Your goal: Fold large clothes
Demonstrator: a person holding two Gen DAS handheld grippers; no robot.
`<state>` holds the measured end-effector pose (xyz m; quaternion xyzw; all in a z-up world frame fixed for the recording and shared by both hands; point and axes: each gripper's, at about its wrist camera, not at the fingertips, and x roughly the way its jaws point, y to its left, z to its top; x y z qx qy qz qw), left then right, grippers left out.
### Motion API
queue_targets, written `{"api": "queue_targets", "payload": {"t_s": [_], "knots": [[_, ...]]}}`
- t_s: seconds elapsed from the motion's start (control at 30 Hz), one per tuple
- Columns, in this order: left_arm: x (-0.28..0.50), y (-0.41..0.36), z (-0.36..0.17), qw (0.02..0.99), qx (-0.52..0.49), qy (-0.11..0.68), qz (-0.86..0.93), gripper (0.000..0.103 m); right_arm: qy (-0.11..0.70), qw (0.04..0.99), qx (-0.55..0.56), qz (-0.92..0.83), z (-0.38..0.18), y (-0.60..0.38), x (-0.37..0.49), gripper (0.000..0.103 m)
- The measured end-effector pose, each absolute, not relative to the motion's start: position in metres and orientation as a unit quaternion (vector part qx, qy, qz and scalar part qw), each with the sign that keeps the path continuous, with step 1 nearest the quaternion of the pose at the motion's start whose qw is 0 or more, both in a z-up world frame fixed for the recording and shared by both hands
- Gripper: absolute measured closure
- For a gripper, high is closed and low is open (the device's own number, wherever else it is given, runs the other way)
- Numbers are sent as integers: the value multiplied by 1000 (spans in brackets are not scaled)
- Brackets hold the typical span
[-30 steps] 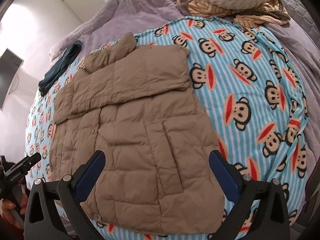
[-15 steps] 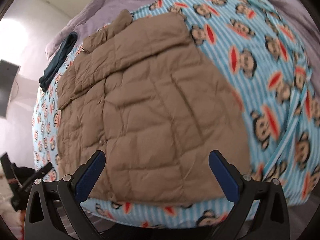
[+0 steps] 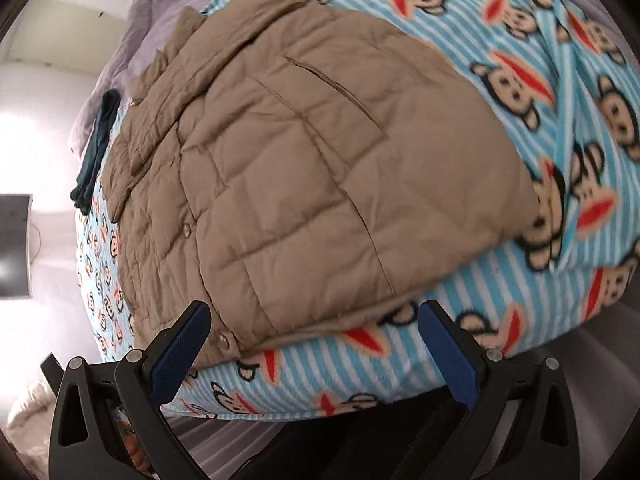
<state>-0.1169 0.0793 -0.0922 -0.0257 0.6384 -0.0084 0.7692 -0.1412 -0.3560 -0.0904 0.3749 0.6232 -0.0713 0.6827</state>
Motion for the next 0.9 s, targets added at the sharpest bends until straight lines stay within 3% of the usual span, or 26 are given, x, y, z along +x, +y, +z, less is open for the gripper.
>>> {"api": "queue_targets", "payload": {"t_s": [0.6, 0.9], "knots": [[-136, 141, -152, 688, -290, 662, -56, 1, 572, 619, 527, -111, -122, -382, -194, 0], [-109, 117, -170, 684, -277, 671, -71, 1, 521, 597, 598, -119, -148, -401, -195, 1]]}}
